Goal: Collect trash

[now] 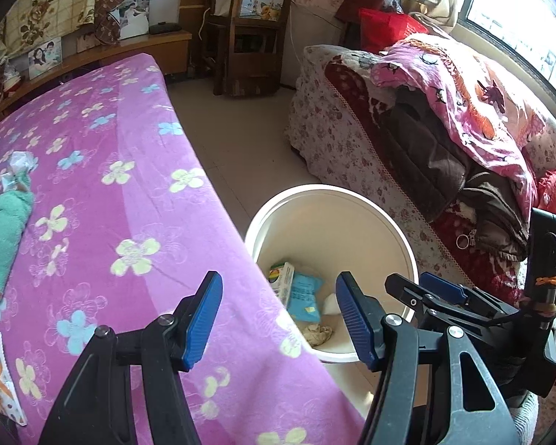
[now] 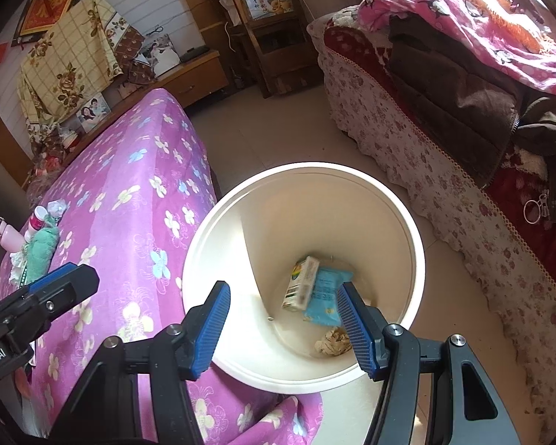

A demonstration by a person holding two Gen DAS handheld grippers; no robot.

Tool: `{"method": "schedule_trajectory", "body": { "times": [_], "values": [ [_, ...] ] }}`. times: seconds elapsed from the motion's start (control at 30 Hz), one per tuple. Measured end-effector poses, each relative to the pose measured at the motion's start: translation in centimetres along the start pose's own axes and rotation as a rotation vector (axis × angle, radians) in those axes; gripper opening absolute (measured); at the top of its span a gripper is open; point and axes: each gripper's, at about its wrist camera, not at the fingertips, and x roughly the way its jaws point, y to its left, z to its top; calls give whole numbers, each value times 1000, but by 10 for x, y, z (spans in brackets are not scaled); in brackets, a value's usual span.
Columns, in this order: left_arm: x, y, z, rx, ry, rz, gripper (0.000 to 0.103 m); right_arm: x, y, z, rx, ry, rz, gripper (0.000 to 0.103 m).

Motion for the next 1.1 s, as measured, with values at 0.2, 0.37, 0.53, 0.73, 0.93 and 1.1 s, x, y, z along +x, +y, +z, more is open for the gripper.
{"method": "schedule_trajectory", "body": {
  "times": [0.2,0.37,0.53,0.73,0.93,1.1],
  "values": [
    [-20,18,-3,-16,-29,39,65,-6,21,-2,-27,-9,18,64],
    [-39,36,-8,-34,-51,66,65,-13,46,-3,-58,-17,47,67],
    [-59,57,-17,-58,-62,91,65,-17,76,-7,-103,-20,81,67],
    [-81,93,-27,-109,-67,138,65,-11,116,-16,-158,5,127,67],
    [-101,135,-35,-165,-65,182,65,-8,153,-24,-208,21,167,67],
    [-117,168,-41,-194,-72,205,65,-4,177,-31,-234,55,187,67]
  ]
}}
